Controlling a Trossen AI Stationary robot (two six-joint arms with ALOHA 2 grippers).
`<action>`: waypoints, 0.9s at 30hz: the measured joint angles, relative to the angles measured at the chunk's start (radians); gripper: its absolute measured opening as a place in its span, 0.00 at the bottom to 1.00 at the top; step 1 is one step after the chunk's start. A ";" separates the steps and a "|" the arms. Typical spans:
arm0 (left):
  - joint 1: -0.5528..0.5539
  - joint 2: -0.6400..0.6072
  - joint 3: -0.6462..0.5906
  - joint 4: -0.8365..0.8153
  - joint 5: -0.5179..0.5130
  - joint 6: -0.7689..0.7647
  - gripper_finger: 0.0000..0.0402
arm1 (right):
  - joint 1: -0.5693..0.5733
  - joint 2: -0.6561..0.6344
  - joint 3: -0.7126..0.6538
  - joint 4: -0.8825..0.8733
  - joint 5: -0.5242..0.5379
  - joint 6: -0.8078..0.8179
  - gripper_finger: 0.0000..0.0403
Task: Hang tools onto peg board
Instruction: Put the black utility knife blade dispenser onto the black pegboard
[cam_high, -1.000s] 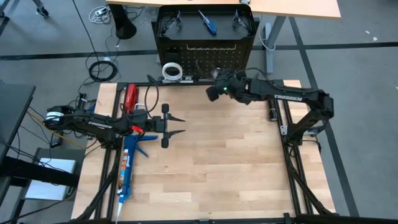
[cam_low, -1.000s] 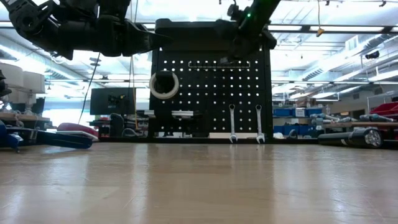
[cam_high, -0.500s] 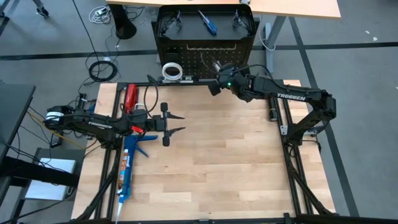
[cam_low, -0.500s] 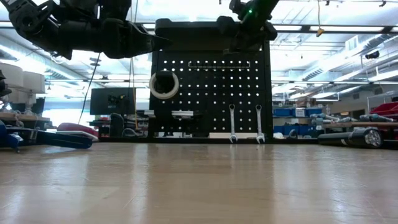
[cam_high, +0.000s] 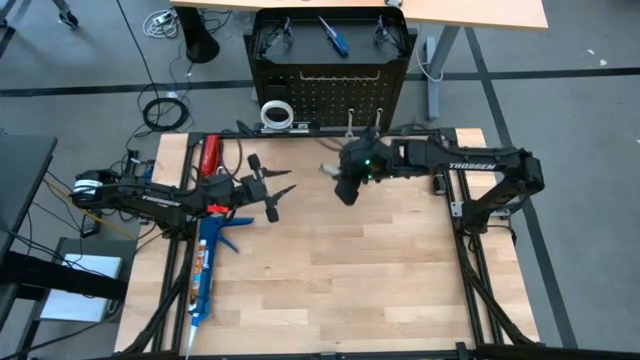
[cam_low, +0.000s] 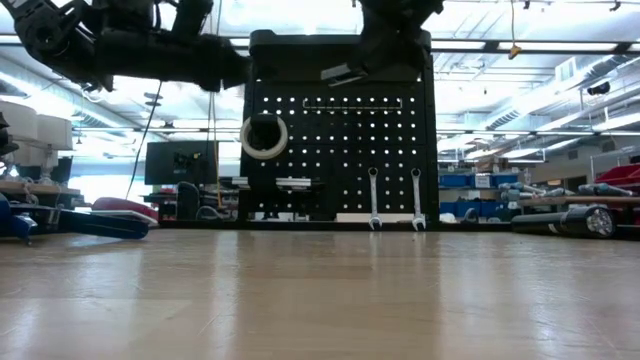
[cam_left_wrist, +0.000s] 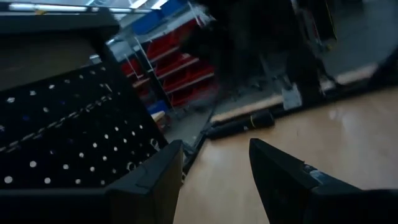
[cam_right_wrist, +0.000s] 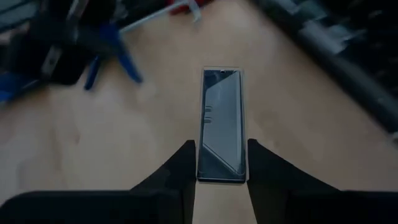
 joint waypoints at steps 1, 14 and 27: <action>0.000 0.000 0.000 0.012 0.000 -0.008 0.48 | 0.010 0.009 0.000 0.002 -0.016 0.000 0.29; 0.000 0.000 0.000 0.029 -0.010 -0.046 0.48 | 0.067 0.132 0.000 0.139 -0.179 0.017 0.29; 0.000 0.001 0.000 0.021 0.141 -0.045 0.48 | 0.063 0.129 0.000 0.222 -0.178 0.039 0.29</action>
